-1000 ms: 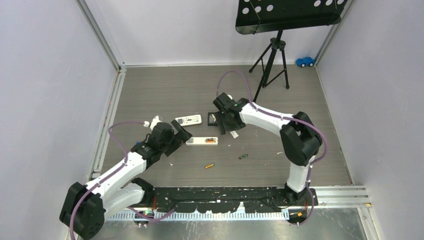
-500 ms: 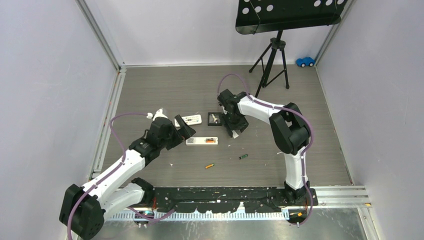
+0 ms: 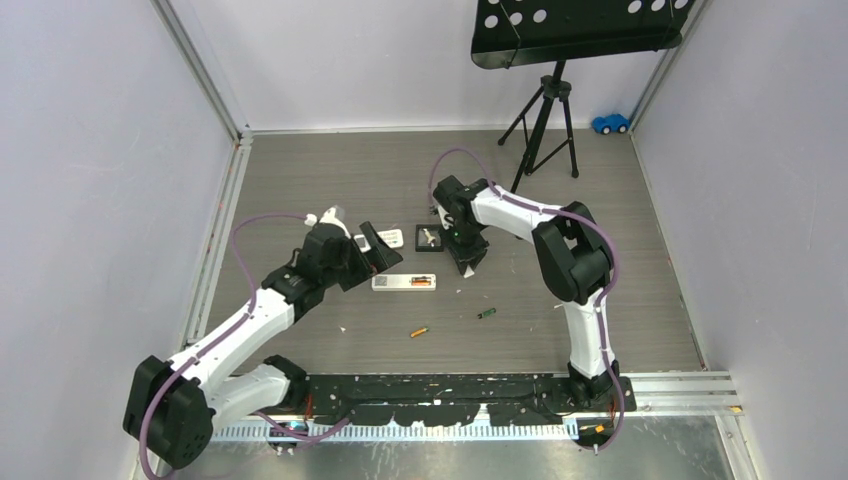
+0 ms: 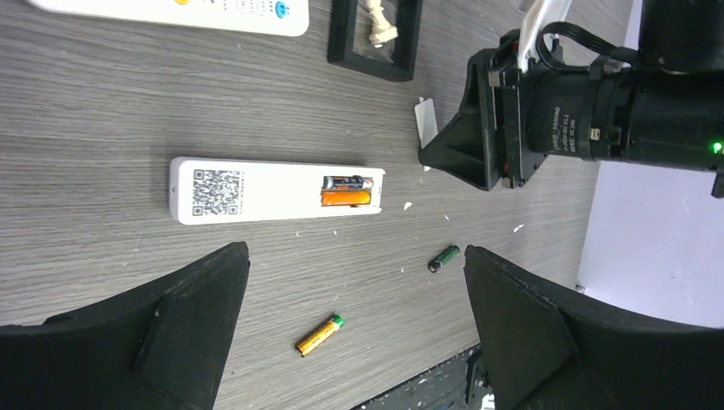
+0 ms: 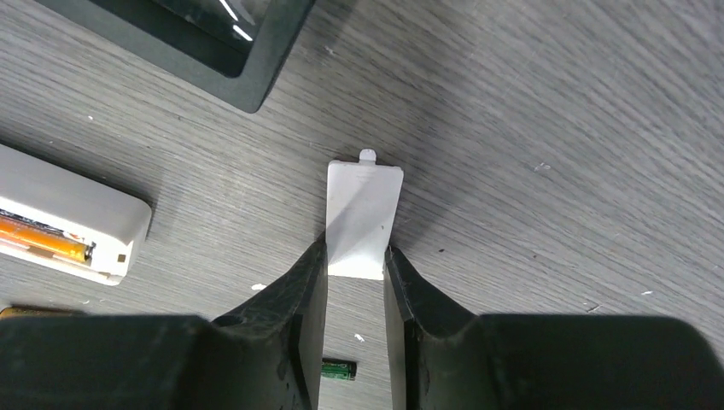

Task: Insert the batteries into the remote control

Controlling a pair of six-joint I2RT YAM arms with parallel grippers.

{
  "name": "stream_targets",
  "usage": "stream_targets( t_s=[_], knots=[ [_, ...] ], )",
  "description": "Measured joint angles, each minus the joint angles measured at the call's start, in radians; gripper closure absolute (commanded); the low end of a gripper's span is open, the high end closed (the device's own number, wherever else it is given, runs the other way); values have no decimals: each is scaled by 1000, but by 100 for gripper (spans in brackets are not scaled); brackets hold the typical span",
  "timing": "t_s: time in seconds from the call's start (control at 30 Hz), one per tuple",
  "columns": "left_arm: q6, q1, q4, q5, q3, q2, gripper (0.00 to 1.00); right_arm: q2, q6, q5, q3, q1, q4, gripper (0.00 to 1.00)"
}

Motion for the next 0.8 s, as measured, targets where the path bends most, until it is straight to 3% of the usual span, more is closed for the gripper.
stream_targets(
  t_s=[0.33,0.8],
  knots=[
    [3,0,55,123,13,78,11,-29,3,-10,-36,-7,16,79],
    [-65,-4,206,309,29,243,19,-297,61,-55,-239,-7,68,76]
  ],
)
